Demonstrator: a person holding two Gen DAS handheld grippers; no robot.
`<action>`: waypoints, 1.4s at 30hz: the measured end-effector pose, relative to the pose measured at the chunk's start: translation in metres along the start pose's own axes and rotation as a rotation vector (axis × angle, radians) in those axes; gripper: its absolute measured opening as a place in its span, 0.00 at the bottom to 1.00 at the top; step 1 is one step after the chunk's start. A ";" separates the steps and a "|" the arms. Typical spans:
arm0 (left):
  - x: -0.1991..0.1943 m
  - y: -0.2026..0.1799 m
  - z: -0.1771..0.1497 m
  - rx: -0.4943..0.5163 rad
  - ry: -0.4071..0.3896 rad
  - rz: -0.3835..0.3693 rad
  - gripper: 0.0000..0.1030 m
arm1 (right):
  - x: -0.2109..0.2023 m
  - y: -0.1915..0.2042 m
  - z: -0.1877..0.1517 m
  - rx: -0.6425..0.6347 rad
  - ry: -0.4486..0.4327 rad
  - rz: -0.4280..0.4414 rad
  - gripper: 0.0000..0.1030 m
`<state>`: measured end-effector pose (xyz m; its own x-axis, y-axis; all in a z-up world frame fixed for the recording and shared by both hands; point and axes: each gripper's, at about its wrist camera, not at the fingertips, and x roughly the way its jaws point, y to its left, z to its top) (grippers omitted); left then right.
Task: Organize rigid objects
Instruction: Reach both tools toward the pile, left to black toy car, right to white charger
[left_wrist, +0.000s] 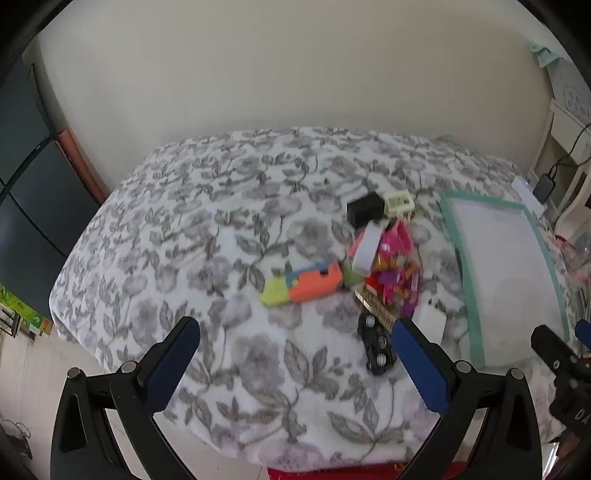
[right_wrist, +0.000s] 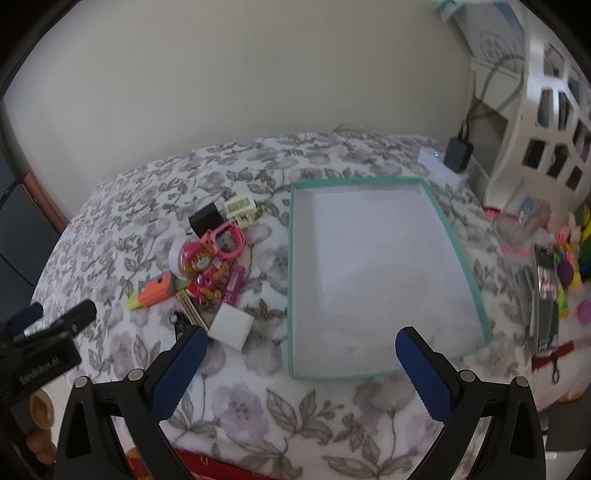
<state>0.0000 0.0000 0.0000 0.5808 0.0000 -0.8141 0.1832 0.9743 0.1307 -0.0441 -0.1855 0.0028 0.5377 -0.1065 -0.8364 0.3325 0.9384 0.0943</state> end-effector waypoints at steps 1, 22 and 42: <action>-0.001 0.001 0.005 0.000 0.000 0.000 1.00 | -0.001 0.002 0.005 -0.006 -0.005 0.004 1.00; 0.070 0.018 0.023 -0.049 0.124 -0.025 1.00 | 0.076 0.059 0.043 -0.009 0.177 0.112 0.97; 0.105 -0.035 -0.016 0.102 0.282 -0.136 0.99 | 0.136 0.042 0.018 0.095 0.318 0.185 0.70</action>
<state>0.0423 -0.0308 -0.0992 0.3054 -0.0525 -0.9508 0.3309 0.9421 0.0543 0.0571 -0.1668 -0.0977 0.3334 0.1834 -0.9248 0.3305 0.8959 0.2968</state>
